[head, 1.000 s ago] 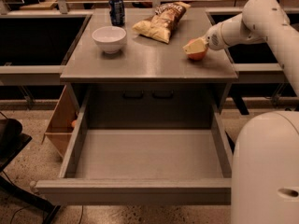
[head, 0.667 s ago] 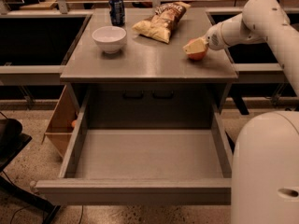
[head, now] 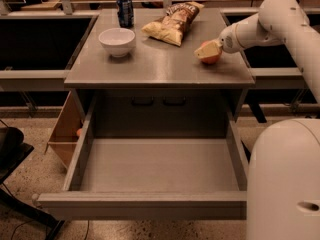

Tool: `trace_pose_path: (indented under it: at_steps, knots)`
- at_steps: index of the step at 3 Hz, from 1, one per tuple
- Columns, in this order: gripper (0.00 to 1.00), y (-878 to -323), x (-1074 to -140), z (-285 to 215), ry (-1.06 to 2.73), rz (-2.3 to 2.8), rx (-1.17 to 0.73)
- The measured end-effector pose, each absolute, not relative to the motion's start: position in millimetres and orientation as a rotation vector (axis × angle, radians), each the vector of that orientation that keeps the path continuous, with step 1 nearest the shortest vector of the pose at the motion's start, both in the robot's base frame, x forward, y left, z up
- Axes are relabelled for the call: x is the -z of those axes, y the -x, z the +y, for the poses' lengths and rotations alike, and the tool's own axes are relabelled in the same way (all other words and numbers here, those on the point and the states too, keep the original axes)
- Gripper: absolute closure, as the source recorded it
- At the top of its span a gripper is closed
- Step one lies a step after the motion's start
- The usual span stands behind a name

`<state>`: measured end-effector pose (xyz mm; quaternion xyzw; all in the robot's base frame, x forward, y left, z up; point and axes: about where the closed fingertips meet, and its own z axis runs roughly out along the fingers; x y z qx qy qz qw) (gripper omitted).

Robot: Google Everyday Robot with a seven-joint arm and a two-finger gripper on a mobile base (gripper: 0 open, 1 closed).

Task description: Pick apple from top drawer and place on counter

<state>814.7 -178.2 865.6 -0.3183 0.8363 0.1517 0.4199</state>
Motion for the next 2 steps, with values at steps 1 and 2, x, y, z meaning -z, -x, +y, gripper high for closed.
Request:
trace_pose_path:
  at_steps: [1, 2]
  knots:
    - [0.0, -809.4, -890.5, -165.9, 0.842, 2.042, -0.383]
    - [0.0, -783.7, -945.1, -168.7, 0.864, 1.971, -0.357]
